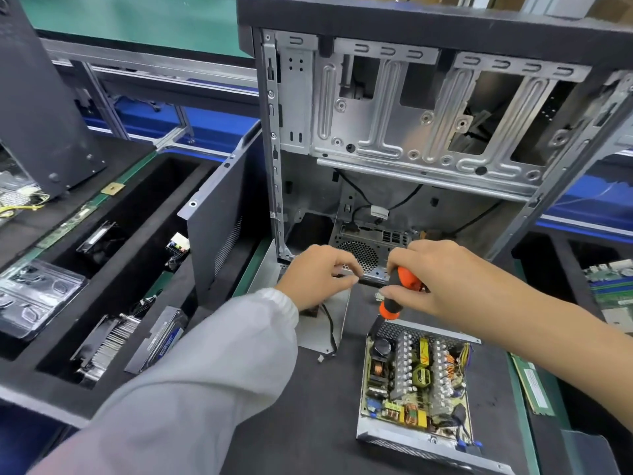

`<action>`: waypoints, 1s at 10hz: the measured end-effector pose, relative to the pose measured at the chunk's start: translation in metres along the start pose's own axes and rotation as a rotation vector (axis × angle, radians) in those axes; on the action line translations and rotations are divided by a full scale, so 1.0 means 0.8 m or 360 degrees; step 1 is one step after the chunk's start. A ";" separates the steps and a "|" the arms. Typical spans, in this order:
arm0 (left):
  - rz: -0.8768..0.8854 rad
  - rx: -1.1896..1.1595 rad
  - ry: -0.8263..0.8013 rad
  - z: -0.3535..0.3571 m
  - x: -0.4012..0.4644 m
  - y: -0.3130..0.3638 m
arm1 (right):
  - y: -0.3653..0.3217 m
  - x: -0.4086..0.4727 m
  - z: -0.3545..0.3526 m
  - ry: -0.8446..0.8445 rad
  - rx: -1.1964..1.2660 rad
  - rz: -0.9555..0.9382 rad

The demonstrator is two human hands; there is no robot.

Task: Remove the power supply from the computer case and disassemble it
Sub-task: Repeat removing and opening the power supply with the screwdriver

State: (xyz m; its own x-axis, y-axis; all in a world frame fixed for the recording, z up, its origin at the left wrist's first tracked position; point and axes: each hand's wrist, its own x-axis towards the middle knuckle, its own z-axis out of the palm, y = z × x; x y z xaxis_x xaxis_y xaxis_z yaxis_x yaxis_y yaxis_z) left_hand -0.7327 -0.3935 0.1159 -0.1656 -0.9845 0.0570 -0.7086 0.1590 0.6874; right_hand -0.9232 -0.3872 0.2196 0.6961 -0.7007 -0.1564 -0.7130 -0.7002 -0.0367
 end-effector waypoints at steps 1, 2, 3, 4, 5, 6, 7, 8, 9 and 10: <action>0.0152 0.0293 -0.0010 -0.015 0.019 0.000 | -0.004 0.001 0.000 -0.0024 -0.0141 -0.0009; 0.0631 0.1048 -0.0245 -0.025 0.044 0.003 | -0.007 0.001 0.004 -0.0022 -0.0283 -0.0005; 0.0990 0.1654 -0.0328 -0.031 0.068 0.018 | -0.007 0.000 0.009 -0.0007 -0.0318 -0.0005; 0.0605 0.0633 -0.0016 -0.015 0.072 0.037 | -0.004 0.000 0.010 0.0063 -0.0310 0.0011; -0.0367 -0.1512 -0.0410 0.010 0.043 0.060 | 0.001 -0.003 0.009 0.0101 -0.0229 0.0003; -0.0558 -0.1770 -0.0688 0.020 0.016 0.064 | 0.006 -0.011 0.005 -0.0015 0.0074 -0.0014; -0.0108 -0.1250 -0.0654 -0.002 0.005 0.058 | 0.008 -0.020 -0.005 -0.0096 0.0341 -0.0072; 0.0196 -0.0948 -0.0750 -0.020 -0.005 0.054 | 0.008 -0.024 -0.011 -0.0150 0.0286 -0.0112; 0.0297 -0.0792 -0.0710 -0.012 -0.014 0.057 | 0.005 -0.022 -0.017 -0.0208 0.0305 -0.0150; 0.0288 -0.0738 -0.0524 0.005 -0.019 0.051 | 0.002 -0.024 -0.016 -0.0203 0.0372 -0.0215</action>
State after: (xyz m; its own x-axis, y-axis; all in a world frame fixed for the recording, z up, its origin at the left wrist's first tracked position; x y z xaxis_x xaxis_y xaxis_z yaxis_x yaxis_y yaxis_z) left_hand -0.7622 -0.3717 0.1401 -0.5125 -0.8583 0.0262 -0.2879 0.2005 0.9364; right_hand -0.9364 -0.3764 0.2353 0.7806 -0.5699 -0.2568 -0.6247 -0.7251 -0.2898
